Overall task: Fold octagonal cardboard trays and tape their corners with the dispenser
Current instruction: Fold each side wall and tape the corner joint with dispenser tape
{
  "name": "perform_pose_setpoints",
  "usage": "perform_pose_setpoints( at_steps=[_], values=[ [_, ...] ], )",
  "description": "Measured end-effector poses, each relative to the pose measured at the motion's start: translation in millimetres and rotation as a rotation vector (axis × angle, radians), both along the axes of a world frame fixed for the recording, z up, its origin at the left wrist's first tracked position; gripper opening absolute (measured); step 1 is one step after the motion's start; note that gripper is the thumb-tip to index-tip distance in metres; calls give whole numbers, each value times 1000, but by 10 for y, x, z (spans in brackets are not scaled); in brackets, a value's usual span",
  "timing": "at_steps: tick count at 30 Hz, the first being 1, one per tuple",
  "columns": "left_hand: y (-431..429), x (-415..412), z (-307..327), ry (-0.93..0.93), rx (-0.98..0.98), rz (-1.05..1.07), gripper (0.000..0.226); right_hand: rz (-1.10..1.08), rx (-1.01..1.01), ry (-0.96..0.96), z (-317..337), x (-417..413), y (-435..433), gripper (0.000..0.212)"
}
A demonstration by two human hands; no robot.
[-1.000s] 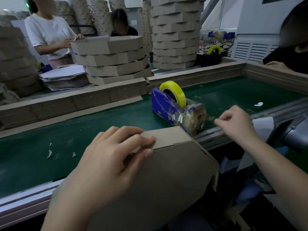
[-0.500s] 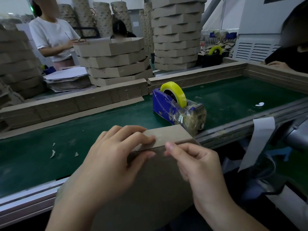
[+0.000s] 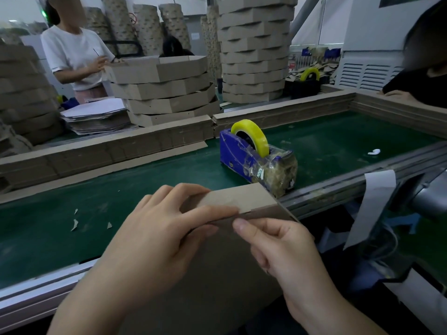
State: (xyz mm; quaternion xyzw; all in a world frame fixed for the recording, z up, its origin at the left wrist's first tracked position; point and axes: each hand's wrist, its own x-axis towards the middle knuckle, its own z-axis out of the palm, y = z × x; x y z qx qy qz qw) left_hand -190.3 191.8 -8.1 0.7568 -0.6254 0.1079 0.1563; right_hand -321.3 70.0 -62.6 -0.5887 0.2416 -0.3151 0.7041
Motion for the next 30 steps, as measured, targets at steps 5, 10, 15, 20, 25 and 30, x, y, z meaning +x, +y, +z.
perform_pose_setpoints(
  at_steps=[5, 10, 15, 20, 25, 30],
  values=[
    [-114, -143, 51, 7, -77, 108, 41, 88, 12, 7, -26, 6, 1, 36],
    [-292, -211, -4, -86, -221, 178, 22, 121, -56, 128, -57, 17, -73, 51],
    [-197, -96, -27, -141, -197, 142, 20, 3, -368, 216, -167, -76, -177, 33],
    [-39, -30, -54, -193, -64, 203, 42, -374, -876, 134, -127, -97, -393, 42],
    [-91, -150, 86, -78, -73, 156, 51, -84, -884, 48, -192, -48, -257, 46],
    [61, -184, 137, -27, -223, 92, 37, -48, -627, 85, 18, -138, -659, 26]
  ],
)
